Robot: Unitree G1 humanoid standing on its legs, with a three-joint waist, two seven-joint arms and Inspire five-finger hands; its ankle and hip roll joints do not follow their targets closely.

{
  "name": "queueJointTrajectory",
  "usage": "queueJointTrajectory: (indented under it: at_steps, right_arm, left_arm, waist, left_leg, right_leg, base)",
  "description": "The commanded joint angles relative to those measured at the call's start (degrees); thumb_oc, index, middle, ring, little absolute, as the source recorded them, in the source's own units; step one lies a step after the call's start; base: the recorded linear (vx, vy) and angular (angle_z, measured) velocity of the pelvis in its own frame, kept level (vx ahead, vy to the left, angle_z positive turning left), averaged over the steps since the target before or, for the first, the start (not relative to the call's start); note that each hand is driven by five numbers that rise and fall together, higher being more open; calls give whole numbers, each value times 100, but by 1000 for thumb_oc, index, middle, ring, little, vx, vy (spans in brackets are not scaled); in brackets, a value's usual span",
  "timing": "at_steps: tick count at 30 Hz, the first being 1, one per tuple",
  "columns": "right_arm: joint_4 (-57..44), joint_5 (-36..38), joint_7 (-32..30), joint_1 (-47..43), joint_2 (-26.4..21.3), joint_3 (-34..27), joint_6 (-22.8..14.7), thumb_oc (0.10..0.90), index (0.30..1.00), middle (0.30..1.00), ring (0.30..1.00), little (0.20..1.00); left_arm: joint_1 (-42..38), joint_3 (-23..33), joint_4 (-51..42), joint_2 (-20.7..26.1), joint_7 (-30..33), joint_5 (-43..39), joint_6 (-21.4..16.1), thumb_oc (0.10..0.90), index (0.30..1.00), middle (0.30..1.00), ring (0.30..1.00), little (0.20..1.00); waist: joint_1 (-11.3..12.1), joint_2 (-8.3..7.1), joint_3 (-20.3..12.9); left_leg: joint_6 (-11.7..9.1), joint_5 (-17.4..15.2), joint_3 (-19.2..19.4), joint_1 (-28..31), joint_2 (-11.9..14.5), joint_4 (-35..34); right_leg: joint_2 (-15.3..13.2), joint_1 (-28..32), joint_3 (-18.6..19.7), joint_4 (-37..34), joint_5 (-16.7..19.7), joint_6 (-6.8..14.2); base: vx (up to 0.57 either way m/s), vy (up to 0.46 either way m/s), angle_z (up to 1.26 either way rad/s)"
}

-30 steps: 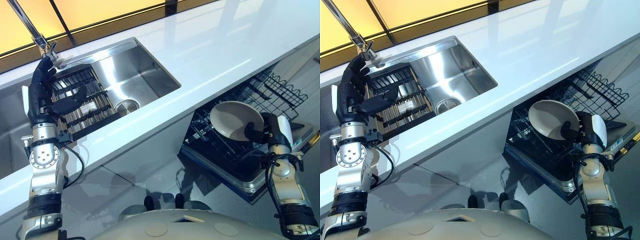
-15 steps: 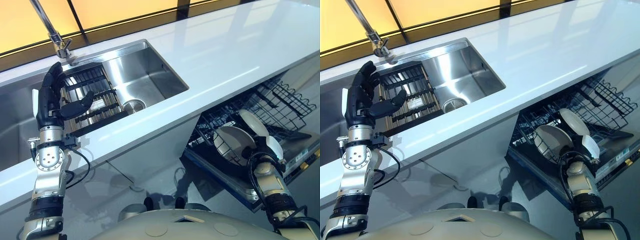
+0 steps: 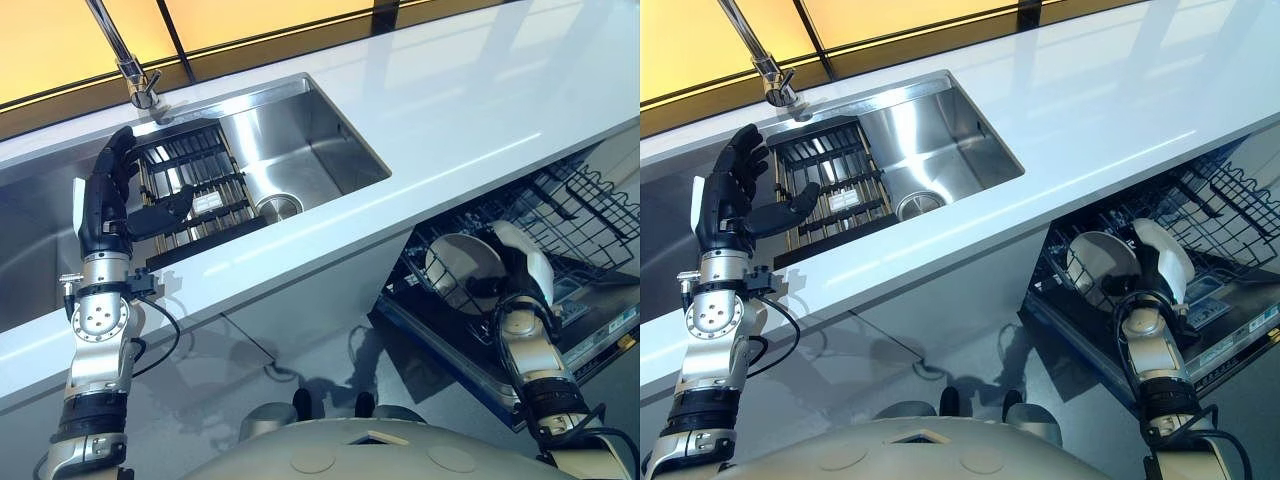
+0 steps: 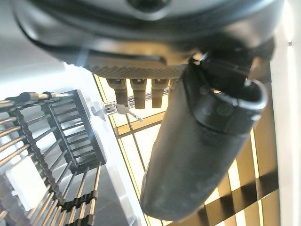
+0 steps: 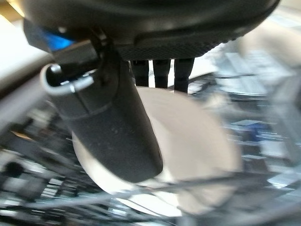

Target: Pick up plates and place into dishwasher.

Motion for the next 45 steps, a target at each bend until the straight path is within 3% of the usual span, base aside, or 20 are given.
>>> queueJointTrajectory:
  at_steps: [1,5,11,17,20,23,25,29,32,36,41,43,45]
  right_arm:
    - [-964,-143,-1051,-384,-332,-626,-1349,800,900,900,900,900]
    - [-1246,90,-1226,-79,-246,-1025,-1844,800,900,900,900,900]
    - [-1284,519,-1346,464,-80,-1552,-2257,800,900,900,900,900]
    - [-764,2401,-1380,662,406,-1916,-2750,800,900,900,900,900]
    - [-247,3290,-1015,704,635,-2051,-2568,800,900,900,900,900]
    - [285,4050,-515,734,784,-2099,-2657,800,900,900,900,900]
    - [750,4782,98,666,901,-2116,-2790,800,900,900,900,900]
    - [1286,5520,1081,469,1009,-2106,-2593,800,900,900,900,900]
    - [1570,5504,1486,342,913,-2105,-2609,800,900,900,900,900]
    - [1950,5202,1445,210,723,-2052,-2821,800,900,900,900,900]
    - [1981,4782,1463,210,622,-1922,-2794,800,900,900,900,900]
    - [1925,4518,1341,235,574,-1820,-2895,800,900,900,900,900]
    - [1780,4047,750,249,499,-1744,-3102,800,900,900,900,900]
  left_arm:
    - [-389,224,-291,446,80,28,-347,800,900,900,900,900]
    - [-226,374,-257,414,-17,-34,-424,800,900,900,900,900]
    - [58,607,-246,387,-166,-142,-621,800,900,900,900,900]
    - [148,728,45,373,-180,-200,-942,800,900,900,900,900]
    - [141,738,92,417,-154,-238,-911,800,900,900,900,900]
    - [145,755,127,472,-174,-306,-879,800,900,900,900,900]
    - [100,765,220,526,-245,-362,-873,800,900,900,900,900]
    - [18,723,225,522,-288,-345,-778,800,900,900,900,900]
    - [-13,674,128,482,-272,-311,-691,800,900,900,900,900]
    - [-26,610,-51,417,-264,-243,-558,800,900,900,900,900]
    - [9,568,-179,363,-189,-217,-442,800,900,900,900,900]
    - [49,536,-190,347,-124,-239,-447,800,900,900,900,900]
    - [69,491,-236,335,-68,-252,-408,800,900,900,900,900]
  waist:
    - [-78,-32,-434]
    - [-163,-29,-488]
    - [-293,-25,-511]
    - [-412,6,-497]
    - [-458,51,-462]
    - [-470,75,-420]
    - [-454,98,-395]
    - [-409,156,-337]
    - [-376,220,-263]
    - [-315,307,-152]
    - [-277,403,-46]
    - [-269,443,4]
    - [-257,476,58]
  left_leg:
    - [254,-486,214,65,-148,35]
    - [248,-510,281,67,-138,35]
    - [237,-526,368,53,-117,35]
    - [211,-527,470,6,-89,35]
    - [196,-524,504,-14,-84,35]
    - [186,-518,496,-24,-89,35]
    - [171,-502,486,-44,-95,35]
    - [141,-461,447,-54,-111,35]
    - [128,-423,397,-60,-119,35]
    - [112,-363,322,-66,-128,35]
    - [88,-274,226,-101,-133,35]
    - [72,-228,197,-113,-126,35]
    - [58,-216,161,-113,-116,35]
  right_leg:
    - [-91,-393,-8,647,-221,469]
    - [-54,-392,53,609,-268,469]
    - [-1,-416,122,584,-330,443]
    - [26,-505,189,615,-345,435]
    - [26,-543,203,636,-365,421]
    - [29,-565,198,652,-389,394]
    - [22,-568,173,635,-389,372]
    - [-1,-566,126,645,-375,348]
    - [-27,-586,103,694,-370,326]
    - [-50,-590,90,759,-365,300]
    - [-59,-608,74,829,-374,265]
    - [-60,-627,68,880,-385,247]
    - [-59,-612,68,922,-445,230]
  base:
    - [-6,-28,-6]
    - [-1,-27,-9]
    - [-4,-31,-13]
    - [-20,-20,-9]
    - [-3,-10,-9]
    - [1,-24,-7]
    - [17,-49,0]
    - [23,-24,1]
    - [24,-8,2]
    - [35,0,4]
    - [34,16,7]
    - [49,37,7]
    - [38,37,7]
